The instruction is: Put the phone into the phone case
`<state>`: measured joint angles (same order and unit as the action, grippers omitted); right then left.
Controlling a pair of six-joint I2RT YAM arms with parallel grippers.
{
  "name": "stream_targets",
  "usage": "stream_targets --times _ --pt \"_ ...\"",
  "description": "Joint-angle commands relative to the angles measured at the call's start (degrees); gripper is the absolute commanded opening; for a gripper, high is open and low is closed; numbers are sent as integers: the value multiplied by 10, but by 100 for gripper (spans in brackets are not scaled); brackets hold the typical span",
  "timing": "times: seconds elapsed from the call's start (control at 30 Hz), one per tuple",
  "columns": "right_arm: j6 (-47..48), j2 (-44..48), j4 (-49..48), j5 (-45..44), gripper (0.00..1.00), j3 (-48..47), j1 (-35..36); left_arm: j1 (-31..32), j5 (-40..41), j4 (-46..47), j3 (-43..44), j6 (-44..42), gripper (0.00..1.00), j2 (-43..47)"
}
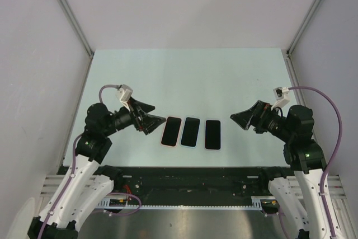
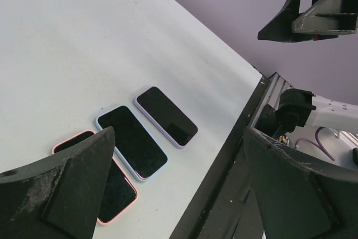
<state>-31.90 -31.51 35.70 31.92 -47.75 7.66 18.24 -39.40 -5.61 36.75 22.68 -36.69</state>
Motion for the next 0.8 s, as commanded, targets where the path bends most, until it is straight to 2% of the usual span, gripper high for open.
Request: stream_targets --times 0.0,0.77 --pt "1 8 -8 -27 100 -17 -3 -2 -12 24 -4 3 100 7" --pt "-23 6 -24 -22 100 -17 -3 -1 -8 17 -5 -2 100 7"
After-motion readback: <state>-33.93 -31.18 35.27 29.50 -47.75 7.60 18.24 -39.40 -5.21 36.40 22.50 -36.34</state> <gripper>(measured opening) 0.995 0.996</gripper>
